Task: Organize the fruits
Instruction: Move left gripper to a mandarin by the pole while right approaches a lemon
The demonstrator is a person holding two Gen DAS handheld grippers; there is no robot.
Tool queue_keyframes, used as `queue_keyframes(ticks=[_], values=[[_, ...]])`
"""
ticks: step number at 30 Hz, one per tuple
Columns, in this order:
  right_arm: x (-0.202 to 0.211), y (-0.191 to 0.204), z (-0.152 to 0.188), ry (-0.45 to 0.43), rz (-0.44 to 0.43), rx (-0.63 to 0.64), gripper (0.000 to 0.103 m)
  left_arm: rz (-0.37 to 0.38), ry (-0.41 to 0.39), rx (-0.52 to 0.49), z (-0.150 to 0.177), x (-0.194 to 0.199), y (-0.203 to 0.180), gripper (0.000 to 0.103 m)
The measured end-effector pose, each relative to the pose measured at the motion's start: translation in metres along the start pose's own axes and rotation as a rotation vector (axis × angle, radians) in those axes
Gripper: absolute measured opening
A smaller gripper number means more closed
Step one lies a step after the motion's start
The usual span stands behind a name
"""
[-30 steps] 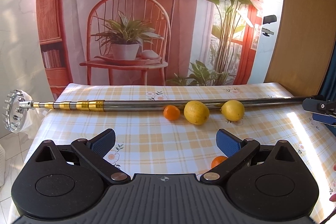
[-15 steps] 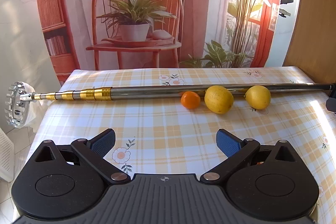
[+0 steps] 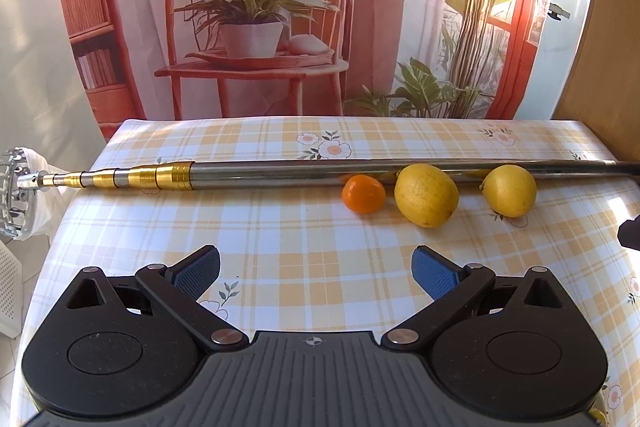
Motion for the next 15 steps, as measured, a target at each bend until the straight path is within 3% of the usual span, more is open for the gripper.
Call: queue_keyframes(ticks=[7,11,15], values=[[-0.009,-0.008,-0.002,-0.044,-0.003,0.046,0.103,0.038,-0.068,0.007,-0.013,0.001,-0.002,0.102],[-0.008,-0.018,-0.002,-0.093,0.044,0.036,0.103,0.058,-0.050,0.028,-0.015,-0.008,-0.005,0.101],[-0.008,-0.026,-0.004,-0.125,0.039,-0.005,0.103,0.069,-0.040,0.011,-0.011,-0.017,-0.010,0.096]])
Point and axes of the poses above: each gripper's, at about its wrist camera, not at the fingertips, and x roughly against the way its jaws point, y to its left, z to its underside, the point moved 10 cm from there along -x, roughly the way its jaws point, and after that the axes turned 3 degrees about y, right-handed, at the moved point
